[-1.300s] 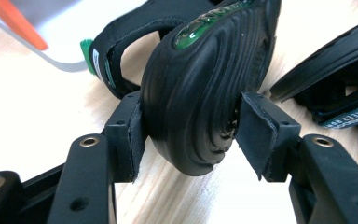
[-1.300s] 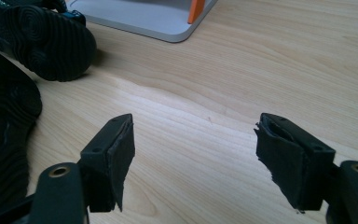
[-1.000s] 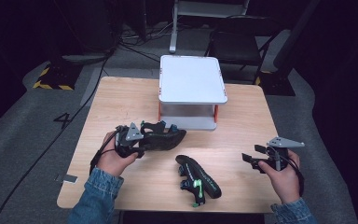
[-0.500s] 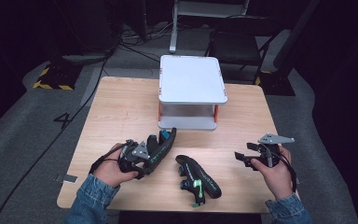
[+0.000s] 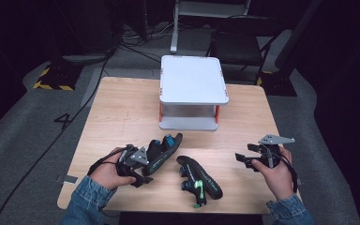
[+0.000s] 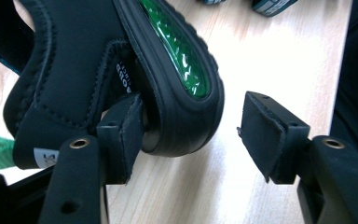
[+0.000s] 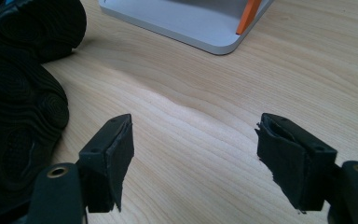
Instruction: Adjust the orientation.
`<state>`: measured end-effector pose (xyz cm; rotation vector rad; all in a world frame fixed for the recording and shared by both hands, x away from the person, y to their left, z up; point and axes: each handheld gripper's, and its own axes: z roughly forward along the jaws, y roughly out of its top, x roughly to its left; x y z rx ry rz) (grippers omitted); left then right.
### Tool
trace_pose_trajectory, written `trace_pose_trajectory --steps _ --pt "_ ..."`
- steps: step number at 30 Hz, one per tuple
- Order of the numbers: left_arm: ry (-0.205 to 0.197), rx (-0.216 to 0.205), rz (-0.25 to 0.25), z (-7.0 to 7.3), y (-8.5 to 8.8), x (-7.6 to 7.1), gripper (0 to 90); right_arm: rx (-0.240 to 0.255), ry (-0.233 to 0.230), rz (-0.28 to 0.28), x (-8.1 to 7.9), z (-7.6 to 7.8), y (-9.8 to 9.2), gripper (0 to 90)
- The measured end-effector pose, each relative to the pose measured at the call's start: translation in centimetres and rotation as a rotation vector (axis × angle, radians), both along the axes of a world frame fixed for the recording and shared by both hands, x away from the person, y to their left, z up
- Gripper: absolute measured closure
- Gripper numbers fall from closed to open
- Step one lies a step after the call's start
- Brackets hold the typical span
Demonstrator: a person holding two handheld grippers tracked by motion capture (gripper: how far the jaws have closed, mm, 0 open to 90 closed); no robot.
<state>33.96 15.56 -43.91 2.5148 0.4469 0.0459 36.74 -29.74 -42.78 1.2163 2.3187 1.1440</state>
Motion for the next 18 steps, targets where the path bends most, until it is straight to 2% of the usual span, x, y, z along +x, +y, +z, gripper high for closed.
trace_pose_trajectory --steps 2,3,4,8,9,11,12,13,16,17,18 --pt "0.001 -0.017 -0.031 0.2 -0.4 -0.4 38.3 0.002 0.001 0.0 0.0 0.0 0.0 27.8" --pt "0.001 -0.017 -0.031 0.2 -0.4 -0.4 38.3 0.002 0.002 0.0 0.0 0.0 0.1 27.7" --pt "0.015 -0.027 -0.047 0.5 -0.7 -0.8 36.9 0.002 0.002 0.004 0.0 0.0 0.1 27.8" --pt "0.033 -0.057 -0.033 0.8 -0.4 -0.9 37.3 0.007 -0.006 0.006 -0.1 0.2 0.1 27.8" --pt "0.041 -0.072 -0.035 1.0 -0.2 -1.0 37.3 0.009 -0.005 0.005 -0.2 0.2 0.1 27.8" --pt "0.037 -0.13 -0.035 1.7 0.2 -1.3 34.5 0.01 -0.005 0.007 -0.2 0.2 0.0 27.8" --pt "0.037 -0.13 -0.035 1.7 0.2 -1.3 34.8 0.011 -0.005 0.003 -0.2 0.2 0.0 27.8" --pt "0.033 -0.167 -0.028 2.4 0.6 -1.4 34.8 0.011 -0.005 0.003 -0.2 0.2 0.0 27.8" --pt "-0.025 -0.274 0.025 4.0 1.8 -1.4 34.1 0.009 0.0 0.0 -0.1 0.1 -0.1 27.7" --pt "-0.064 -0.353 0.103 4.7 2.6 -1.0 33.6 0.008 0.003 -0.002 -0.1 0.1 -0.1 27.7" --pt "-0.064 -0.353 0.103 4.7 2.6 -1.0 33.0 0.008 0.003 -0.002 -0.1 0.1 -0.1 27.7"
